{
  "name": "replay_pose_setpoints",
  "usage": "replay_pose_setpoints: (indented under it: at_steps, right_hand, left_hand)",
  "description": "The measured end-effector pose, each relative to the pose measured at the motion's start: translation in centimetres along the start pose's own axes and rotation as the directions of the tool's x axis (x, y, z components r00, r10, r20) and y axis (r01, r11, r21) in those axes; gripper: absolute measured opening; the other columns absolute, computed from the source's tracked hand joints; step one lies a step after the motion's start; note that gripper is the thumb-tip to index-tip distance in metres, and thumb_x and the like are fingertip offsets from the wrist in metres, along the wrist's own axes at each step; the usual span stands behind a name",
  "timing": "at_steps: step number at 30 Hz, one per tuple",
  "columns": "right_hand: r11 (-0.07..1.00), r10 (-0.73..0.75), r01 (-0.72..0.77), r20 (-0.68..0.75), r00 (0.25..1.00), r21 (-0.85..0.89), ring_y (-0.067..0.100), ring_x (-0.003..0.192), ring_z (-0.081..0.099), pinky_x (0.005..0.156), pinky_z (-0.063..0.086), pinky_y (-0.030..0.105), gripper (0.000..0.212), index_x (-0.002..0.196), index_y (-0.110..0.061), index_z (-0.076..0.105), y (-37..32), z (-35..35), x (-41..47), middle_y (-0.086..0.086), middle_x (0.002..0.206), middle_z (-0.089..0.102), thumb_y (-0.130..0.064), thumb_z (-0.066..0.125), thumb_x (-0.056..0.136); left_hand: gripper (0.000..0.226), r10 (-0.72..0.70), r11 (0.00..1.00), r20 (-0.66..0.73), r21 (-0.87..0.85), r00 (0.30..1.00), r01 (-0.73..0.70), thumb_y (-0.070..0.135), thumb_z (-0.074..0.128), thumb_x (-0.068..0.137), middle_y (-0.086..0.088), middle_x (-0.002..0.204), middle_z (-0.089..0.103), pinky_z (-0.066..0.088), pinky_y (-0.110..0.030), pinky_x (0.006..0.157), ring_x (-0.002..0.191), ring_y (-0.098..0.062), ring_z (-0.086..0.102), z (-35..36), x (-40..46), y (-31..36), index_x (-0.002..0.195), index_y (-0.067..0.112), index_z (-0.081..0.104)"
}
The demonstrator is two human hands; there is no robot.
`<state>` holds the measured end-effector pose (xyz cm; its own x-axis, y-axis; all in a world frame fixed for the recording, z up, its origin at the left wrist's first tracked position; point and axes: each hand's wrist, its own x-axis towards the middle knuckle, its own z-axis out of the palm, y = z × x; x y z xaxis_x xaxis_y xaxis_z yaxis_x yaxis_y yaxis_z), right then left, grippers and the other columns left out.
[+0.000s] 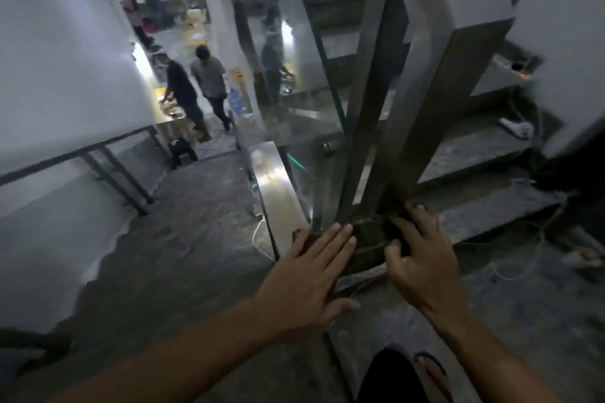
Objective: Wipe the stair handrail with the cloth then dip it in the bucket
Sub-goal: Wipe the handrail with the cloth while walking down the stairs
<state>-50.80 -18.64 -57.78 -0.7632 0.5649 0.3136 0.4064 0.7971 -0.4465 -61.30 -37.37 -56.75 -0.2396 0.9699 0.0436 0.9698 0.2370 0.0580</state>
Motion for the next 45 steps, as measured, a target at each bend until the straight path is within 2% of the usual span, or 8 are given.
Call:
replay_pose_setpoints:
  at_steps: [4, 9, 16, 24, 27, 32, 41, 45]
  right_hand:
    - [0.976, 0.210, -0.187, 0.245, 0.947, -0.114, 0.021, 0.148, 0.009, 0.121, 0.011, 0.040, 0.069, 0.150, -0.011, 0.024, -2.3, -0.2, -0.1, 0.008, 0.161, 0.017, -0.038, 0.020, 0.086]
    - [0.951, 0.231, -0.139, 0.340, 0.912, -0.275, 0.022, 0.149, 0.005, 0.121, 0.005, 0.041, 0.072, 0.151, -0.013, 0.017, -4.6, -0.5, -1.0, 0.006, 0.162, 0.011, -0.039, 0.012, 0.085]
    - [0.934, 0.217, -0.115, 0.281, 0.935, -0.338, 0.030, 0.137, 0.030, 0.113, 0.023, 0.043, 0.080, 0.147, -0.018, 0.033, -9.3, 0.2, -3.3, 0.008, 0.155, 0.032, -0.057, 0.007, 0.081]
    - [0.874, 0.030, 0.140, 0.339, 0.940, -0.466, 0.026, 0.100, 0.054, 0.078, 0.032, 0.037, 0.063, 0.129, -0.025, 0.054, -12.5, -0.8, -3.1, 0.004, 0.110, 0.062, -0.052, 0.016, 0.086]
    - [0.914, -0.096, 0.226, 0.362, 0.927, -0.337, 0.032, 0.116, 0.052, 0.093, 0.046, 0.043, 0.043, 0.120, -0.015, 0.061, -11.7, -0.4, -3.2, 0.015, 0.126, 0.057, -0.038, 0.039, 0.091]
    - [0.983, -0.111, 0.169, 0.480, 0.870, -0.078, 0.018, 0.147, 0.005, 0.121, 0.014, 0.044, 0.064, 0.150, -0.015, 0.015, -12.4, 1.7, -3.9, 0.004, 0.160, 0.016, -0.022, 0.040, 0.091]
    - [0.995, -0.019, 0.057, 0.390, 0.921, -0.087, 0.028, 0.148, -0.003, 0.118, -0.007, 0.037, 0.078, 0.150, -0.010, 0.010, -16.2, 4.8, -4.1, 0.011, 0.160, 0.006, -0.043, 0.004, 0.081]
    - [0.986, 0.055, 0.014, 0.403, 0.913, -0.166, 0.033, 0.147, -0.011, 0.113, -0.015, 0.037, 0.073, 0.151, -0.013, -0.005, -18.2, 5.7, -2.9, 0.015, 0.161, -0.005, -0.029, 0.035, 0.092]
  left_hand:
    - [0.093, 0.052, 0.996, 0.088, -0.083, 0.995, -0.044, 0.072, -0.002, 0.083, -0.008, 0.160, 0.013, 0.011, -0.048, 0.120, 0.149, -0.021, 0.010, -0.7, -0.7, -1.1, 0.151, 0.010, 0.017]
    - [0.096, 0.092, 0.991, 0.093, -0.106, 0.991, -0.082, 0.066, -0.020, 0.077, -0.004, 0.162, 0.005, 0.003, -0.043, 0.120, 0.150, -0.017, 0.000, -0.8, -2.2, -3.4, 0.152, 0.013, 0.008]
    - [0.049, -0.036, 0.956, 0.099, -0.287, 0.994, 0.063, 0.037, 0.025, 0.102, 0.004, 0.159, 0.023, -0.001, -0.043, 0.119, 0.149, -0.013, 0.008, -2.4, -2.2, -7.6, 0.147, 0.021, 0.031]
    - [0.051, -0.287, 0.941, 0.151, -0.141, 0.946, 0.308, 0.032, 0.029, 0.095, -0.009, 0.162, 0.010, -0.006, -0.059, 0.114, 0.148, -0.034, -0.005, -4.0, -0.2, -9.7, 0.146, 0.025, 0.033]
    - [0.052, -0.356, 0.903, 0.166, -0.193, 0.920, 0.384, 0.036, 0.022, 0.097, -0.013, 0.162, 0.005, -0.006, -0.060, 0.114, 0.148, -0.034, -0.007, -3.6, 0.8, -9.7, 0.147, 0.023, 0.029]
    - [0.057, -0.323, 0.921, 0.164, -0.172, 0.932, 0.349, 0.039, 0.017, 0.099, -0.011, 0.162, -0.008, -0.007, -0.059, 0.116, 0.148, -0.028, -0.014, -2.0, 1.4, -10.8, 0.152, 0.019, 0.008]
    - [0.063, -0.186, 0.962, 0.128, -0.178, 0.974, 0.207, 0.042, 0.016, 0.098, -0.007, 0.163, -0.004, -0.008, -0.056, 0.116, 0.149, -0.022, -0.010, -1.2, 2.9, -14.7, 0.152, 0.014, 0.002]
    - [0.061, -0.168, 0.970, 0.129, -0.154, 0.977, 0.188, 0.039, 0.019, 0.099, -0.007, 0.163, -0.003, -0.004, -0.053, 0.116, 0.149, -0.022, -0.008, -1.4, 3.6, -16.3, 0.152, 0.014, 0.004]
